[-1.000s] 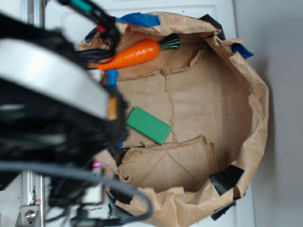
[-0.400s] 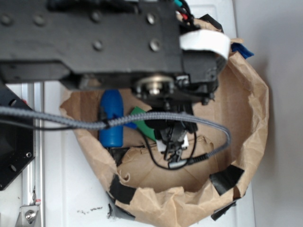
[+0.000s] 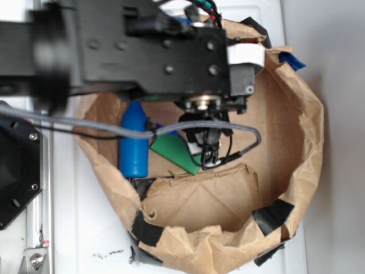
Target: Grab the carrot.
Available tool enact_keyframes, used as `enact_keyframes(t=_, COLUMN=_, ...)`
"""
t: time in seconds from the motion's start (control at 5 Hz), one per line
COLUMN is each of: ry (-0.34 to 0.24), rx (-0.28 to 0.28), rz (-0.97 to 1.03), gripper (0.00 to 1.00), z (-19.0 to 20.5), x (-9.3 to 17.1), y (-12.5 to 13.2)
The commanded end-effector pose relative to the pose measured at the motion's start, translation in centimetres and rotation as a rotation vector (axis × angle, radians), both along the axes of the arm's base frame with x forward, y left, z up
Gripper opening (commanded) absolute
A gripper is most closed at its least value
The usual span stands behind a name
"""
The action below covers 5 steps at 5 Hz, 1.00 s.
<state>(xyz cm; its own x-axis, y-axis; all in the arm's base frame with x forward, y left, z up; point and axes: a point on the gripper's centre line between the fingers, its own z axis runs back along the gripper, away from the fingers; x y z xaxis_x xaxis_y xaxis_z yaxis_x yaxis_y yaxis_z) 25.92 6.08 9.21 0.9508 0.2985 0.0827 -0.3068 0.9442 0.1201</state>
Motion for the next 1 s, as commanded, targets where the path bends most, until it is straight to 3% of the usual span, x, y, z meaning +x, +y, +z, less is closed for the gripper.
enact_keyframes(t=0.0, ry=-0.026, rx=0.089, rz=0.071, gripper=1.00, z=1.0, x=-0.6, y=2.4)
enact_keyframes(t=0.6, ry=0.000, rx=0.206, rz=0.157, gripper=1.00, z=0.3, x=-0.9, y=4.1)
enact_keyframes(t=0.8, ry=0.003, rx=0.214, rz=0.174, gripper=1.00, z=-0.5, x=-0.9, y=4.2)
